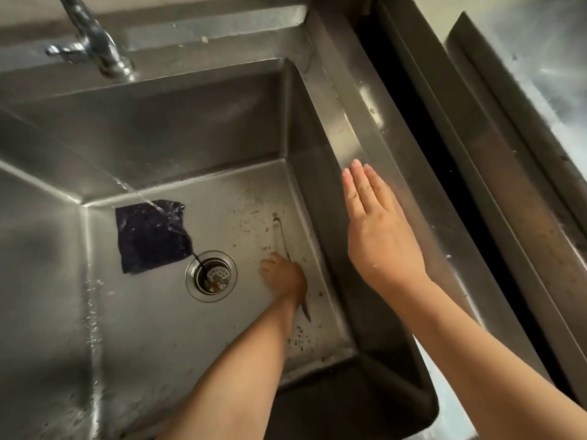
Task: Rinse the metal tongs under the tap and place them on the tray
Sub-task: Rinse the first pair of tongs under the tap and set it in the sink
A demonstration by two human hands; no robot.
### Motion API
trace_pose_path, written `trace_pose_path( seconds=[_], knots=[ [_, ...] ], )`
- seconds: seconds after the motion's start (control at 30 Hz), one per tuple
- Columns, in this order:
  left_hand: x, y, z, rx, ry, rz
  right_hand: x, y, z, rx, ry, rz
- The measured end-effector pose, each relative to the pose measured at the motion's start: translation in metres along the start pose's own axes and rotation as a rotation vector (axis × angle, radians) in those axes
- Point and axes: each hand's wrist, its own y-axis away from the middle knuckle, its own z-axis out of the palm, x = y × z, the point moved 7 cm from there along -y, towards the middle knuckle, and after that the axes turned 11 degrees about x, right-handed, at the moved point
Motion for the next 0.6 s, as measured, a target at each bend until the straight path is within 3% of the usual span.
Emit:
trace_pose_path(
  seconds=[0.37,0.6],
  knots=[
    [-0.003,0.001,0.001,0.054,-0.068,0.035,-0.004,-0.001,0.002,-0.096,0.192,-0.078],
    [-0.006,0.009,-0.013,-0.084,-0.072,0.035,-0.004,-0.002,0.003,-0.162,0.238,-0.07]
  ],
)
